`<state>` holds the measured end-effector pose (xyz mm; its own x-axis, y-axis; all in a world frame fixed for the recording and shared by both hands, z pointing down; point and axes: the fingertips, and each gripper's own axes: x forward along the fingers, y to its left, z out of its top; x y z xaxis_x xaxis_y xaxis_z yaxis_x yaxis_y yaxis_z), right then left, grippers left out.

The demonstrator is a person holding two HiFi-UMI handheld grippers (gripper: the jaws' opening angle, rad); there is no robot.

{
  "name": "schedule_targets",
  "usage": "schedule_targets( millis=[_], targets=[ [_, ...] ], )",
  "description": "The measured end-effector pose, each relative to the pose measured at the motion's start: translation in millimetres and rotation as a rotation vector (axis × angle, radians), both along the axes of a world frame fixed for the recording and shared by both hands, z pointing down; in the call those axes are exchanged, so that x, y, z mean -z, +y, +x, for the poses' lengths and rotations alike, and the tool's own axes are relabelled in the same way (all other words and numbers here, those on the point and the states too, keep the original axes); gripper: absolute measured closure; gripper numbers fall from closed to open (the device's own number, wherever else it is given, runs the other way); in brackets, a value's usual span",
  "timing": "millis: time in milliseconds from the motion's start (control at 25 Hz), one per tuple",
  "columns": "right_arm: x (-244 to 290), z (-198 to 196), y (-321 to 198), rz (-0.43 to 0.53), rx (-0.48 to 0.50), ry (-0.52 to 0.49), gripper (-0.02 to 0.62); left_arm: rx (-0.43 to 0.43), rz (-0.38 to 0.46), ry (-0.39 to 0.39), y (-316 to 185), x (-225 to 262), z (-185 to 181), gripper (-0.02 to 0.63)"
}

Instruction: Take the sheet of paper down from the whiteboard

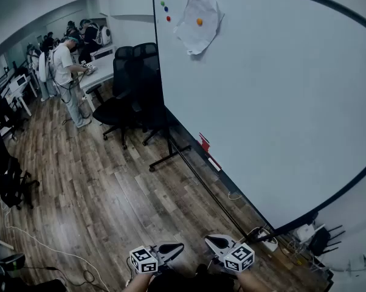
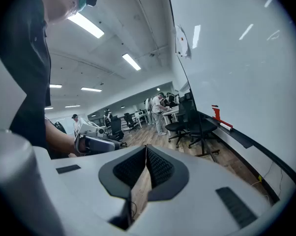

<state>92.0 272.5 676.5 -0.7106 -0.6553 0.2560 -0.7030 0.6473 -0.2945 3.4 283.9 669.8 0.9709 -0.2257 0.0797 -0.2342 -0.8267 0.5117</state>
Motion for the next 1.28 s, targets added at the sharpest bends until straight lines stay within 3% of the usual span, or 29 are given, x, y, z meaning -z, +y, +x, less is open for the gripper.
schedule_targets(
  millis=[240,400,520,680,1280],
  targets=[
    [2,17,16,0.017,0.059,0.041,0.575,-0.022,0.084,-0.045,29,16,33,0.595],
    [17,14,8,0.031,-0.019,0.0,0.575,-0.013,0.086,-0.101,21,11,22,0.595],
    [23,10,10,0.04,-0.043,-0.037,0.575,0.006,0.111,-0.078,10,22,16,0.595],
    [15,8,15,0.03,0.009,0.01,0.574,0.026,0.142,-0.039,2,32,18,0.595],
    [24,32,2,0.087,0.049,0.001,0.574,0.066,0.173,-0.064,-5,38,36,0.595]
  ],
)
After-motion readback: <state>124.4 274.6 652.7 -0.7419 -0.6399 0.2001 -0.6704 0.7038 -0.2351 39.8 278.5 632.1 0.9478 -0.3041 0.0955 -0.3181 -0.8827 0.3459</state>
